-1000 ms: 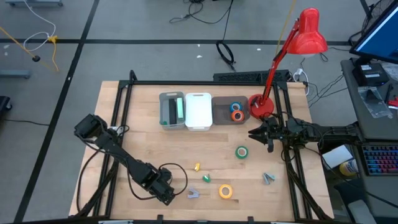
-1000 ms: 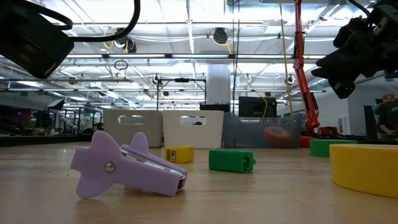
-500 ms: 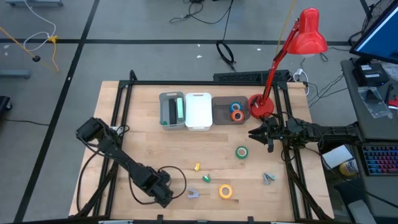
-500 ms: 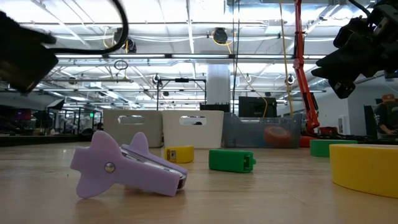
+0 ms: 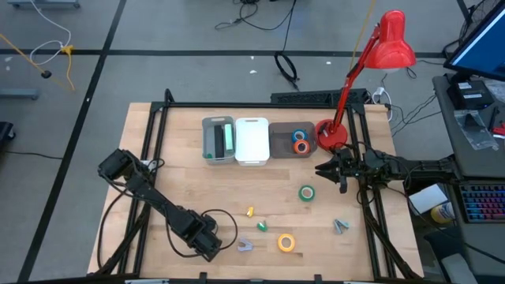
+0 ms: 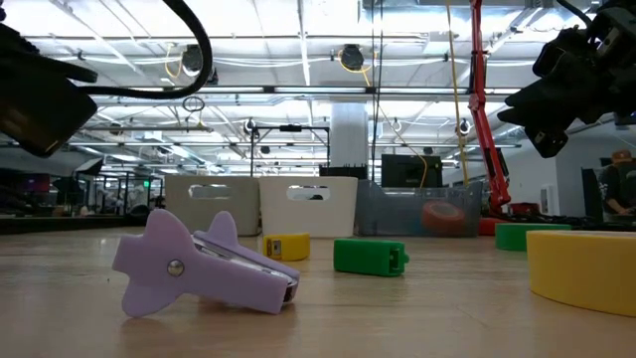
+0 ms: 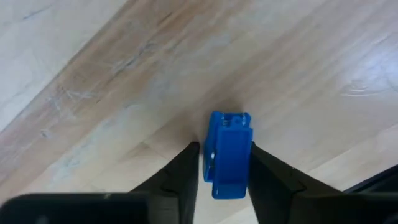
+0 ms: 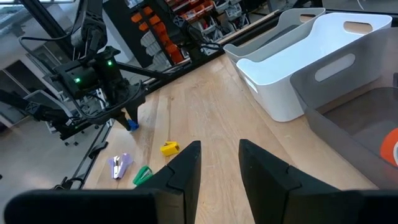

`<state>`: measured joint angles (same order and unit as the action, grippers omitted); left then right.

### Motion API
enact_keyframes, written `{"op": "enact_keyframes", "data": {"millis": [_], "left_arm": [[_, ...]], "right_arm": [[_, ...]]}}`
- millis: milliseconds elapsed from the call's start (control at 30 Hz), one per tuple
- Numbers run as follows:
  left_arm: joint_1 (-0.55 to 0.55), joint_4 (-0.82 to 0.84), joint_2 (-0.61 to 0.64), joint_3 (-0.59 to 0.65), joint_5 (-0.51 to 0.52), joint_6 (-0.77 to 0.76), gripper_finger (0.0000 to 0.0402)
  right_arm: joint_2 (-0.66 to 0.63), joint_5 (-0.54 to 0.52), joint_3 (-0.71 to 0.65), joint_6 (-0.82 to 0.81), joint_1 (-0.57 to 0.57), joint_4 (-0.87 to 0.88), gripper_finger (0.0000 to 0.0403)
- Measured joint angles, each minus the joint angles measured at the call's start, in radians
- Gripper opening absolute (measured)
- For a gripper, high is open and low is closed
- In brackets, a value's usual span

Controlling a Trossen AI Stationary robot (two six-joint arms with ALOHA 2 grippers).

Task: Pick and place Stapler, Stapler remover, tape
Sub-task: Put the small blue stapler into the grey bin

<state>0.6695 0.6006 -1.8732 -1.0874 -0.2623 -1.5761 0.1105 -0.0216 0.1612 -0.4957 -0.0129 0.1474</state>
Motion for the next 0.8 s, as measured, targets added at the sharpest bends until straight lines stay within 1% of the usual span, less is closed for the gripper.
{"op": "enact_keyframes", "data": {"millis": [133, 233, 400, 600, 800], "left_arm": [[-0.005, 0.009, 0.008, 0.001, -0.001, 0.001, 0.0092], [-0.014, 0.011, 0.019, 0.001, -0.002, 0.003, 0.0076], [-0.029, 0.027, 0.045, 0.004, 0.036, 0.003, 0.0076], [-0.089, 0.063, 0.115, 0.005, 0.2, 0.002, 0.0074], [-0.196, 0.164, 0.231, 0.004, 0.376, 0.057, 0.0077]], "right_arm": [[0.0, -0.001, 0.0, 0.002, 0.0, 0.0, 0.01], [0.0, -0.001, 0.0, 0.008, 0.0, 0.0, 0.01], [0.0, -0.002, 0.0, 0.012, 0.0, 0.0, 0.01], [0.0, -0.002, 0.0, 0.015, 0.0, 0.0, 0.01], [0.0, -0.003, 0.0, 0.015, 0.0, 0.0, 0.01]]}}
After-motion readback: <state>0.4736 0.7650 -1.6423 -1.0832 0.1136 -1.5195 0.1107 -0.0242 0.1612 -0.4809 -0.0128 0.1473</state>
